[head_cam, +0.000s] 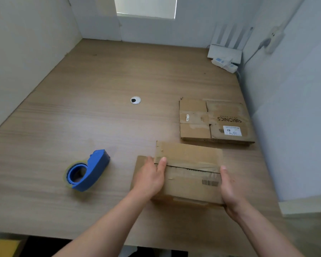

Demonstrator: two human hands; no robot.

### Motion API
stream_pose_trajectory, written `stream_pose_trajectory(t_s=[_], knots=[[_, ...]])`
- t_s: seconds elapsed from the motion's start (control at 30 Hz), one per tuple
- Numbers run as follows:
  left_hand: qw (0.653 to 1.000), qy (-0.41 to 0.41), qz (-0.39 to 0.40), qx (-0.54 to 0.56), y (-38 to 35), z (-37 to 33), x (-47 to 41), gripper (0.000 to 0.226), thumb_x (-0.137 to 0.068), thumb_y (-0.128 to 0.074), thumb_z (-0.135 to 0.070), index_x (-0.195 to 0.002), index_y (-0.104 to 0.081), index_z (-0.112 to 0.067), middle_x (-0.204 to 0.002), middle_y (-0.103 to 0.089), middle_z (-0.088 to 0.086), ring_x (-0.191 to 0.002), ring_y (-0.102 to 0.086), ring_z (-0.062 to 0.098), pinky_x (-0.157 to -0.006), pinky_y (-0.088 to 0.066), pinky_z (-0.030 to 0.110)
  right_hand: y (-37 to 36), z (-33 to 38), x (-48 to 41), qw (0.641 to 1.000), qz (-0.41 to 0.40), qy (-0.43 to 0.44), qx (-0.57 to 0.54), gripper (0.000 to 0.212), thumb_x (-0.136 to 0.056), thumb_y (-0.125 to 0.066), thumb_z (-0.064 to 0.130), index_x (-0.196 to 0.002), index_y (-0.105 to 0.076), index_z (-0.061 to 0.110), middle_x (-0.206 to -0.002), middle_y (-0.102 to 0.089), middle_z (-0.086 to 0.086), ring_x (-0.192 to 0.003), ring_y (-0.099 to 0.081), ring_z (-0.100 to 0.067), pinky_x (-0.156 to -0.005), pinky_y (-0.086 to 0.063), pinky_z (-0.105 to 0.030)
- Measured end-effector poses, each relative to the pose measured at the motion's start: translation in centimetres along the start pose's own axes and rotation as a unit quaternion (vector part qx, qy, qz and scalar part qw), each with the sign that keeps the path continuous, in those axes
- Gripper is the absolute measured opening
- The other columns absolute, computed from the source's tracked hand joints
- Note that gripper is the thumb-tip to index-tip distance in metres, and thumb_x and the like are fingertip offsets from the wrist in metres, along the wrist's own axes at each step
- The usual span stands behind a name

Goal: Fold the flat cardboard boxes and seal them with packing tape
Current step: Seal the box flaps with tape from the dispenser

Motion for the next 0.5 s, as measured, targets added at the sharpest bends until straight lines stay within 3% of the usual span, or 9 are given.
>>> stream_pose_trajectory(t_s=[0.07, 0.13, 0.23, 0.33, 0.4, 0.43, 0.5], knots=[[0.969, -0.062, -0.072, -0.229, 0.0, -2.3, 1.0, 0.088, -0.094, -0.026, -0.069, -0.156, -0.003, -0.011, -0.165, 0.003, 0.017, -0.152, -0.001, 0.037, -0.119, -0.016, 0.053, -1.1, 2.1, 3.3, 0.999, -0.023, 0.031, 0.003, 0.073, -0.090, -0.037, 0.077, -0.113, -0.070, 0.015, -0.126, -0.065, -0.005, -0.122, -0.057, -0.024, -0.109, -0.040, -0.037], [0.943, -0.194, -0.076, -0.259, -1.7, -5.5, 2.9, 0.088, -0.093, -0.017, -0.072, -0.157, 0.008, -0.017, -0.162, 0.025, 0.012, -0.149, 0.022, 0.035, -0.119, 0.000, 0.056, -2.0, 1.8, 5.3, 0.998, -0.045, 0.043, 0.020, 0.049, -0.107, -0.035, 0.043, -0.119, -0.066, 0.008, -0.123, -0.060, -0.007, -0.121, -0.055, -0.026, -0.099, -0.038, -0.029], [0.909, -0.292, 0.003, -0.298, -6.4, -7.1, 4.1, 0.082, -0.094, -0.006, -0.074, -0.159, -0.006, -0.024, -0.166, 0.014, 0.007, -0.147, 0.025, 0.032, -0.118, 0.005, 0.063, -2.7, -0.4, 6.5, 0.996, -0.059, 0.051, -0.043, 0.044, -0.109, -0.035, 0.030, -0.117, -0.068, 0.003, -0.124, -0.067, -0.014, -0.122, -0.059, -0.030, -0.107, -0.041, -0.037], [0.898, -0.284, 0.023, -0.336, -7.4, -6.4, 3.5, 0.078, -0.095, -0.005, -0.072, -0.159, -0.004, -0.027, -0.166, 0.014, 0.001, -0.149, 0.023, 0.030, -0.119, 0.006, 0.062, -2.1, -0.4, 6.8, 0.993, -0.036, 0.030, -0.110, 0.032, -0.108, -0.038, 0.016, -0.112, -0.070, 0.009, -0.111, -0.070, 0.000, -0.112, -0.064, -0.018, -0.106, -0.044, -0.032], [0.890, -0.300, 0.014, -0.343, -6.9, -6.4, 3.5, 0.073, -0.098, -0.008, -0.067, -0.159, -0.003, -0.026, -0.166, 0.014, 0.000, -0.149, 0.023, 0.029, -0.119, 0.004, 0.062, -1.5, -0.5, 6.3, 0.989, 0.019, 0.026, -0.144, 0.029, -0.105, -0.046, 0.021, -0.118, -0.069, 0.008, -0.112, -0.072, 0.002, -0.110, -0.065, -0.007, -0.104, -0.047, -0.027], [0.887, -0.308, 0.011, -0.344, -6.6, -6.4, 3.5, 0.071, -0.099, -0.011, -0.064, -0.159, -0.003, -0.026, -0.166, 0.015, 0.000, -0.149, 0.024, 0.028, -0.119, 0.001, 0.062, -1.3, -0.6, 6.1, 0.987, 0.052, 0.013, -0.153, 0.036, -0.101, -0.053, 0.032, -0.126, -0.066, 0.009, -0.120, -0.071, 0.000, -0.116, -0.064, -0.008, -0.109, -0.045, -0.032], [0.898, -0.283, -0.019, -0.337, -5.5, -5.6, 3.6, 0.069, -0.101, -0.018, -0.061, -0.159, -0.003, -0.027, -0.165, 0.019, -0.002, -0.148, 0.025, 0.028, -0.120, -0.003, 0.061, -0.2, -0.8, 5.4, 0.992, 0.073, 0.003, -0.101, 0.070, -0.090, -0.065, 0.050, -0.149, -0.045, 0.018, -0.147, -0.053, 0.001, -0.136, -0.049, -0.013, -0.119, -0.033, -0.044]])
Point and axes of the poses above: each hand's wrist, its own x-axis away from the middle knuckle, its own y-axis out of the back of the hand, z = x × y, the point moved 1 cm from there along -x, towards the middle knuckle
